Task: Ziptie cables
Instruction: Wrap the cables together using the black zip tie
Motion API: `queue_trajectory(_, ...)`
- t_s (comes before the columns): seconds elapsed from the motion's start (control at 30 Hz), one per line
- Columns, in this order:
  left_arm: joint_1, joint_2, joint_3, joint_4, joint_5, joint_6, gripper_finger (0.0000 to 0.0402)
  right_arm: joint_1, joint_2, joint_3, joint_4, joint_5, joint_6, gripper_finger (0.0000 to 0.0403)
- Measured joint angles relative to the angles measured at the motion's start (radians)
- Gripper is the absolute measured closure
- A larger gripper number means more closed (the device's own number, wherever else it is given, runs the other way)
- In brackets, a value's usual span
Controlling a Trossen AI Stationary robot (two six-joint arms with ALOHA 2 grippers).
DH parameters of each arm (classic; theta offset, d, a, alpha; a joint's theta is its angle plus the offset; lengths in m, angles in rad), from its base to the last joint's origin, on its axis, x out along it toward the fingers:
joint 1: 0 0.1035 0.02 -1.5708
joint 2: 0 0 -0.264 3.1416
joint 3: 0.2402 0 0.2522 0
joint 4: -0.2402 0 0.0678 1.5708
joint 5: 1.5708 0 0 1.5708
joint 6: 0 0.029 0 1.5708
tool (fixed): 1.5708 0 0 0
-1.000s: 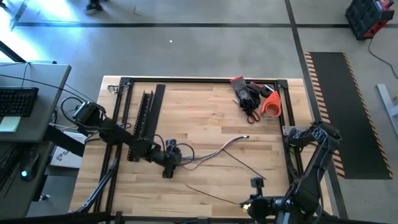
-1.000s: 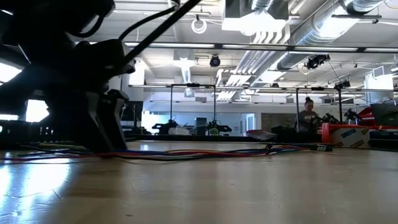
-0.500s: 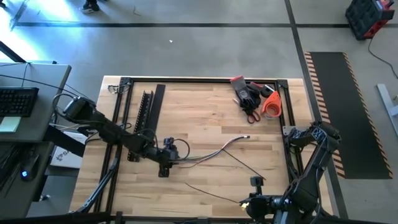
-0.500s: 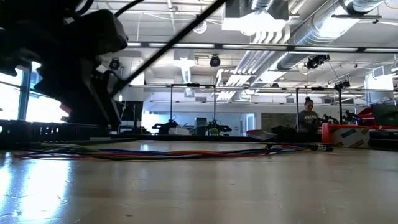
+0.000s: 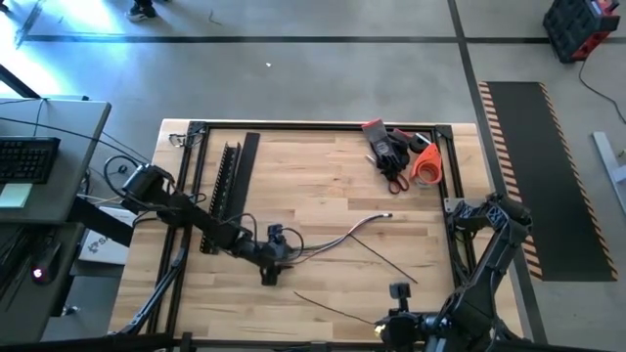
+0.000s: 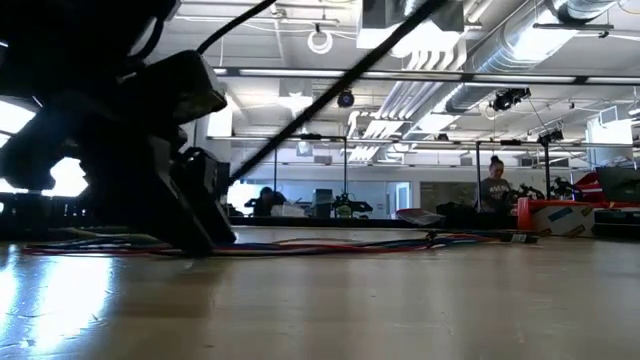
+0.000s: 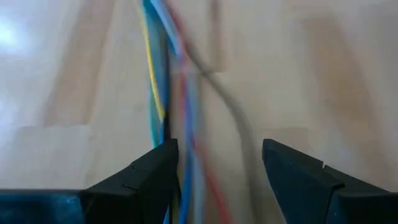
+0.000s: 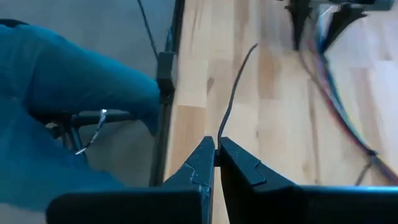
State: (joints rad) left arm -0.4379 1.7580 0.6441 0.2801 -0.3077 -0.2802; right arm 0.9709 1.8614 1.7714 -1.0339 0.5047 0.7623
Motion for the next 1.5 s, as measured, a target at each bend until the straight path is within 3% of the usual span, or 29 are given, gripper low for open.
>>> queue_trajectory(0.43, 0.0, 0.024, 0.02, -0.114, -0.107, -0.039, 0.02, -0.002, 0.001, 0.006, -0.001, -0.096, 0.094, 0.0403)
queue_trajectory(0.77, -0.024, 0.013, 0.079, -0.156, -0.173, 0.083, 0.0198, -0.022, 0.001, 0.006, -0.008, -0.1, 0.094, 0.0403)
queue_trajectory(1.2, 0.063, 0.03, 0.082, -0.117, -0.11, 0.045, 0.0146, -0.022, 0.001, 0.007, -0.008, -0.113, 0.095, 0.0403)
queue_trajectory(1.37, 0.089, 0.029, 0.084, -0.13, -0.036, 0.031, 0.0151, -0.022, 0.001, 0.007, -0.004, -0.112, 0.094, 0.0403)
queue_trajectory(1.5, 0.107, 0.041, 0.087, -0.17, 0.024, 0.011, 0.0182, -0.022, 0.001, 0.007, -0.004, -0.112, 0.094, 0.0403)
